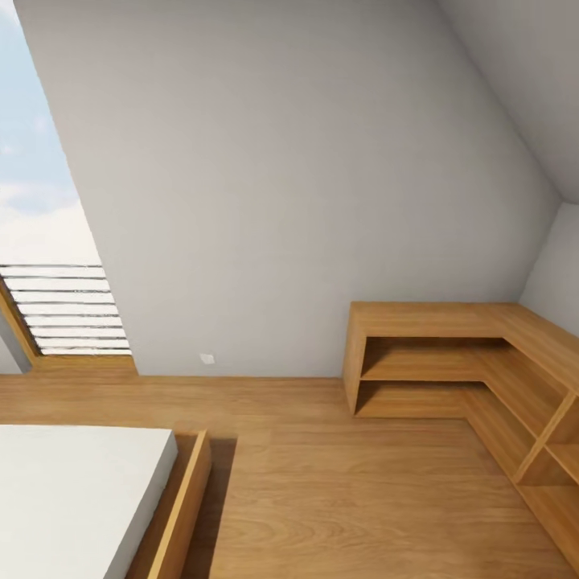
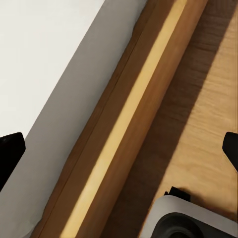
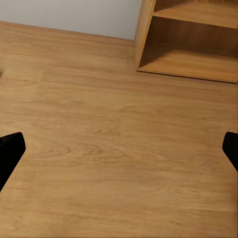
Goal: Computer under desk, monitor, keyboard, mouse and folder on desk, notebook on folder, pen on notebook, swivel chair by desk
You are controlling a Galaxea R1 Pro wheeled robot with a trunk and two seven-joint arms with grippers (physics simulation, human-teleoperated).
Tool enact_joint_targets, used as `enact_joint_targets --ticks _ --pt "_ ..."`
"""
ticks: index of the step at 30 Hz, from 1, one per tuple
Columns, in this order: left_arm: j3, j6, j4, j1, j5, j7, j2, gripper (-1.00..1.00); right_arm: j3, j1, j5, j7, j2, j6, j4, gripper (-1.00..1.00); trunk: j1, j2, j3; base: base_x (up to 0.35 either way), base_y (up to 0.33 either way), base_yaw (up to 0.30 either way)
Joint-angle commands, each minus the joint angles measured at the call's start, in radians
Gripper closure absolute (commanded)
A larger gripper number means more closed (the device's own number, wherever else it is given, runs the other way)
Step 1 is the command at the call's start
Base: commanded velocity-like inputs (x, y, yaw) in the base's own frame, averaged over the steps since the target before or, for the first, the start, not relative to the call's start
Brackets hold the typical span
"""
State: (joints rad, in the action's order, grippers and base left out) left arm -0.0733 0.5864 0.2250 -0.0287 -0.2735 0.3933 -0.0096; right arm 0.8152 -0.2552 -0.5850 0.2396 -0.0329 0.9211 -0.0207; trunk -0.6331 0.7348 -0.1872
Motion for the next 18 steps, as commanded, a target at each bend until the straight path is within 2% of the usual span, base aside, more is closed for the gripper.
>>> enact_joint_targets --ticks 1,18 --pt "-0.008 0.001 0.002 0.0 -0.007 0.005 0.0 -1.0 0.009 -0.001 -0.002 0.006 -0.001 0.002 -0.002 -1.0 -0.001 0.001 -0.001 0.302 0.018 0.0" --pt "-0.008 0.001 0.002 0.0 -0.007 0.005 0.0 -1.0 0.009 -0.001 -0.002 0.003 0.0 0.002 -0.002 -1.0 -0.001 0.001 -0.001 0.309 0.055 0.0"
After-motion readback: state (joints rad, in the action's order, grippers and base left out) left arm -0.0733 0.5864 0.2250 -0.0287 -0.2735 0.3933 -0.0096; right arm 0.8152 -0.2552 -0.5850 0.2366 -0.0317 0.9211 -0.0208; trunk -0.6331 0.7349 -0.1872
